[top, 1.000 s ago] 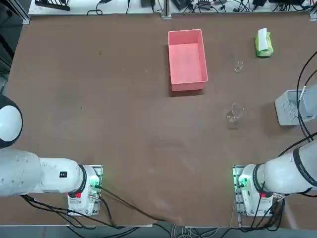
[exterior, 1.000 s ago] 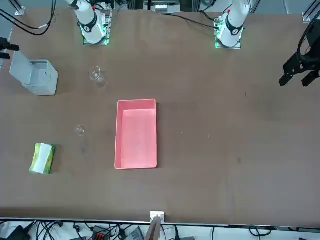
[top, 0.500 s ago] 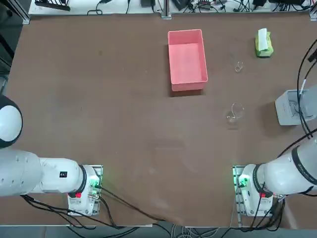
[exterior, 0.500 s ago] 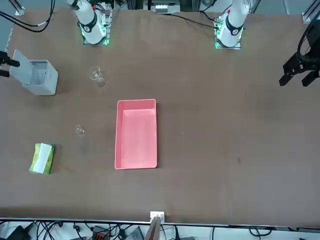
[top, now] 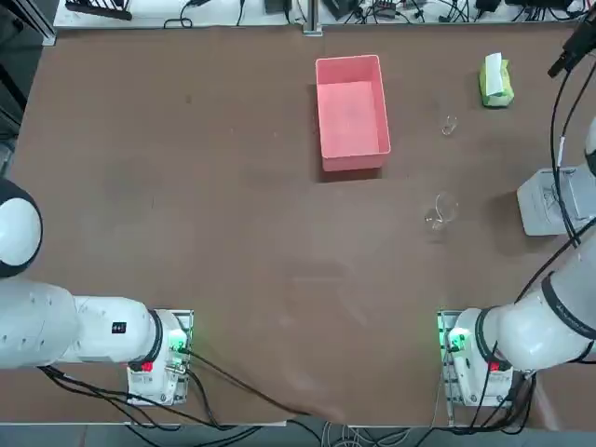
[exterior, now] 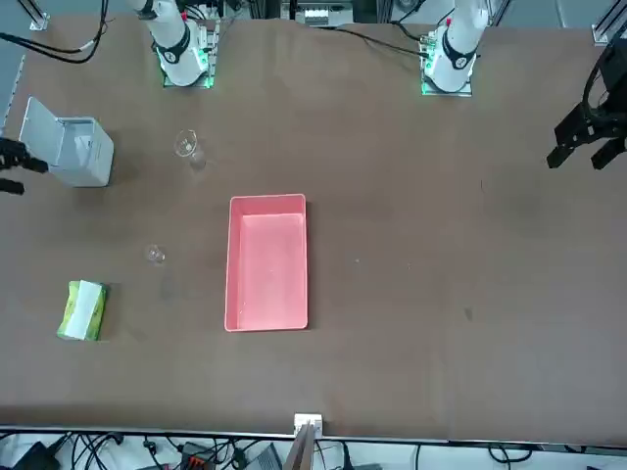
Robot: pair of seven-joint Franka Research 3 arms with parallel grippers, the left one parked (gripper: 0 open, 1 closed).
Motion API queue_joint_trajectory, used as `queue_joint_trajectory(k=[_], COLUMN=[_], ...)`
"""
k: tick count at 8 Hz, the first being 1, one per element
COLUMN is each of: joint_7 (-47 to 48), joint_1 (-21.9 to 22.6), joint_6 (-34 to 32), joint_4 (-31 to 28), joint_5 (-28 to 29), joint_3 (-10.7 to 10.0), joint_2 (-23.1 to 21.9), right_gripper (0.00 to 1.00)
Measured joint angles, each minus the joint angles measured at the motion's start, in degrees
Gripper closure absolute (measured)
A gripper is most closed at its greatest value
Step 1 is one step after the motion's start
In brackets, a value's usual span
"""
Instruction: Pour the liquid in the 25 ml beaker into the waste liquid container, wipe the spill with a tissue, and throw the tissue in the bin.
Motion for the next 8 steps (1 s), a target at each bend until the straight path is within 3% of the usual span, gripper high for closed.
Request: queue_joint_trajectory(k=[2, 3, 4, 7, 8], joint_7=[8.1, 13.0, 17.8, 34.2, 40.1], joint_1=[3.6, 3.9, 2.9, -8.7, -11.6], joint_6=[1.6, 1.9, 2.7, 6.1, 6.1], joint_4=[1.1, 1.6, 2.4, 4.0, 4.1], joint_5=[0.1, -0.8, -3.5, -15.2, -17.2], joint_3=[1.9, 5.4, 10.5, 32.0, 36.5], joint_2=[0.4, 0.4, 0.1, -3.9, -5.6], right_gripper=[0.00, 0.00, 0.00, 0.00, 0.00])
